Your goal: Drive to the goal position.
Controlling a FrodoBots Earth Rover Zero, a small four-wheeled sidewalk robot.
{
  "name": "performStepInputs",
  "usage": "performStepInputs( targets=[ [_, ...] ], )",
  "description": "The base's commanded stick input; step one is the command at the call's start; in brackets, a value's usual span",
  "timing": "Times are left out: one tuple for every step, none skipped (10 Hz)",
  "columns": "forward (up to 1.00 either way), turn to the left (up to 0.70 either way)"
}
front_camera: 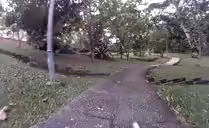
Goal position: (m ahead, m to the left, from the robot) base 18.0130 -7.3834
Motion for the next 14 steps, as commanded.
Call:
performStepInputs(
  targets=[
    [0.70, -0.14],
    [0.70, -0.14],
    [0.70, -0.14],
    [0.70, -0.14],
    [0.70, -0.14],
    [0.70, -0.14],
    [0.70, -0.14],
    [0.70, -0.14],
    [0.70, -0.14],
    [0.70, -0.14],
    [0.70, -0.14],
    [0.70, -0.14],
    [0.70, -0.14],
    [0.70, -0.14]
  ],
)
